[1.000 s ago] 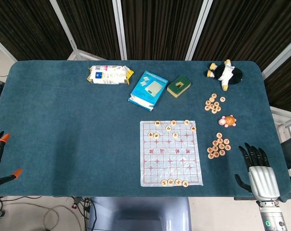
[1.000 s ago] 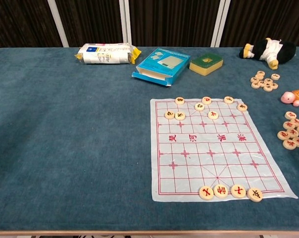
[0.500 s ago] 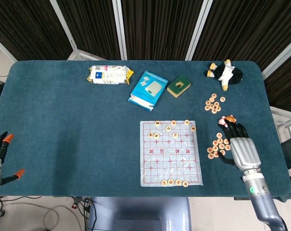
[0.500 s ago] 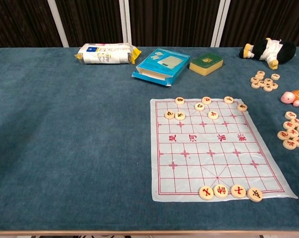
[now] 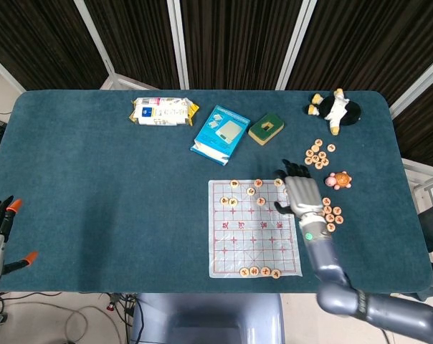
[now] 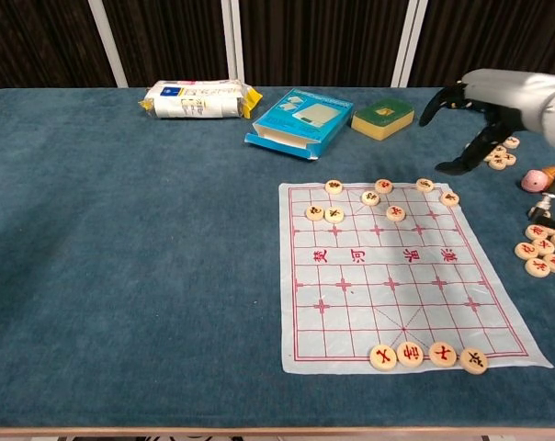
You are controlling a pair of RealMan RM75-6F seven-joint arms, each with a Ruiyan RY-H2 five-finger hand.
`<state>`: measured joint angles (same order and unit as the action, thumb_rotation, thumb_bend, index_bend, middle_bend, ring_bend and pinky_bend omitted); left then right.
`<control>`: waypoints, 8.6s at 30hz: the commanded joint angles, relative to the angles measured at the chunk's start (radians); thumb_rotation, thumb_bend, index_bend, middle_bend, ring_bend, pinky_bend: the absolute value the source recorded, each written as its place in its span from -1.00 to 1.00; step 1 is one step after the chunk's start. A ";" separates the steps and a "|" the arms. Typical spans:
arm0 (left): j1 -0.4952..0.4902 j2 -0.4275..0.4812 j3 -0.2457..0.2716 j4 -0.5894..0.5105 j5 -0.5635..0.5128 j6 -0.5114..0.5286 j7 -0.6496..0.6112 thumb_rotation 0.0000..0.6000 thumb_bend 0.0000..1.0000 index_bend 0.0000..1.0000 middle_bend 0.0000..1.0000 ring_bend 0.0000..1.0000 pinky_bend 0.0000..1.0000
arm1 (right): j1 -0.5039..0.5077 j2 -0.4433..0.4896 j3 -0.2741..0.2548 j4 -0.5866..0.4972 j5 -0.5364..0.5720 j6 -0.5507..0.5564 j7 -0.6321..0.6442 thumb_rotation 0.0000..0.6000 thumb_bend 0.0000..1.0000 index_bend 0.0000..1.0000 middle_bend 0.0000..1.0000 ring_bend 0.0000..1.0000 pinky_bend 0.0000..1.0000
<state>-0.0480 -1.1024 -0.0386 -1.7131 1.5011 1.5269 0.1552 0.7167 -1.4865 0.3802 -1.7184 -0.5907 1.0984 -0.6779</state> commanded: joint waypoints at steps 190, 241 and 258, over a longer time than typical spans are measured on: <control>-0.010 -0.004 -0.007 -0.004 -0.038 -0.015 0.020 1.00 -0.92 -1.00 -1.00 -1.00 -0.92 | 0.120 -0.276 -0.031 0.425 0.203 -0.006 -0.089 1.00 -0.26 0.00 -1.00 -1.00 -1.00; -0.012 -0.010 -0.006 -0.002 -0.038 -0.018 0.032 1.00 -0.92 -1.00 -1.00 -1.00 -0.92 | 0.104 -0.177 -0.011 0.264 0.188 0.025 -0.066 1.00 -0.26 -0.15 -1.00 -1.00 -1.00; -0.005 0.008 -0.012 -0.006 -0.036 -0.004 -0.010 1.00 -0.92 -1.00 -1.00 -1.00 -0.92 | -0.319 0.310 -0.274 -0.269 -0.509 0.360 0.242 1.00 -0.27 -0.77 -1.00 -1.00 -1.00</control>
<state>-0.0537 -1.0952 -0.0496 -1.7190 1.4649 1.5216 0.1472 0.5553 -1.3052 0.2489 -1.9131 -0.8531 1.3314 -0.5736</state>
